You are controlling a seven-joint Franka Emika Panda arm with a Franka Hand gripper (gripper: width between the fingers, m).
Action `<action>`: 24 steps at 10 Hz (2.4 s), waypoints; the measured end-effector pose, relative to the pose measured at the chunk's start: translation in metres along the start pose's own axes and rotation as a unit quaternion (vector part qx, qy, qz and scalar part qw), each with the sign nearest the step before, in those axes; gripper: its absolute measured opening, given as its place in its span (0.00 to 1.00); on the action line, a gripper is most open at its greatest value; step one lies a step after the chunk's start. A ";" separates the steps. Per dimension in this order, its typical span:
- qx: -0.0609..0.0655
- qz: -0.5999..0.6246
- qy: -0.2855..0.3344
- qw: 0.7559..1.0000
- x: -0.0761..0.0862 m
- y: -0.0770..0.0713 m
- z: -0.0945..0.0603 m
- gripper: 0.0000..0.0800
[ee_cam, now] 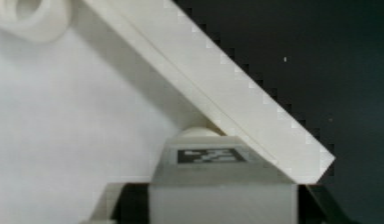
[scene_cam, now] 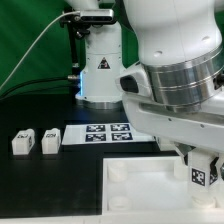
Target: Assemble one leg
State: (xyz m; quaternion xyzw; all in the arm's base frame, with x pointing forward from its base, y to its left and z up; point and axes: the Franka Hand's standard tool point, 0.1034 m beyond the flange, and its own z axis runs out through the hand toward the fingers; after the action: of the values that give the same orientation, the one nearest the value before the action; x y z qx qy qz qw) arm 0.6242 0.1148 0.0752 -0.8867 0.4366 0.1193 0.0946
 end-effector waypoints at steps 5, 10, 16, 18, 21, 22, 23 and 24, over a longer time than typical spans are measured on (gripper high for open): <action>0.006 0.131 0.002 0.991 -0.001 -0.003 0.000 0.47; -0.017 -0.125 0.039 0.991 -0.011 -0.009 -0.002 0.80; -0.054 -0.522 0.066 0.848 0.002 -0.013 -0.007 0.81; -0.047 -0.505 0.072 0.859 0.002 -0.015 -0.005 0.67; -0.043 -0.441 0.077 0.893 0.006 -0.012 -0.006 0.38; -0.038 -0.371 0.081 0.924 0.007 -0.011 -0.006 0.38; -0.031 -0.316 0.082 0.945 0.009 -0.011 -0.006 0.38; -0.021 -0.243 0.080 0.967 0.011 -0.009 -0.006 0.38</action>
Offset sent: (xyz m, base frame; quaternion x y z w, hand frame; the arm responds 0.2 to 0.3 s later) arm -0.0009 -0.0098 0.0032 0.0031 0.0073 0.2191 0.9757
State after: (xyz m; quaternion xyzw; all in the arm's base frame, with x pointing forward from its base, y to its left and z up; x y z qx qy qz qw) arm 0.6391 0.1102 0.0782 -0.9745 0.2121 0.0301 0.0668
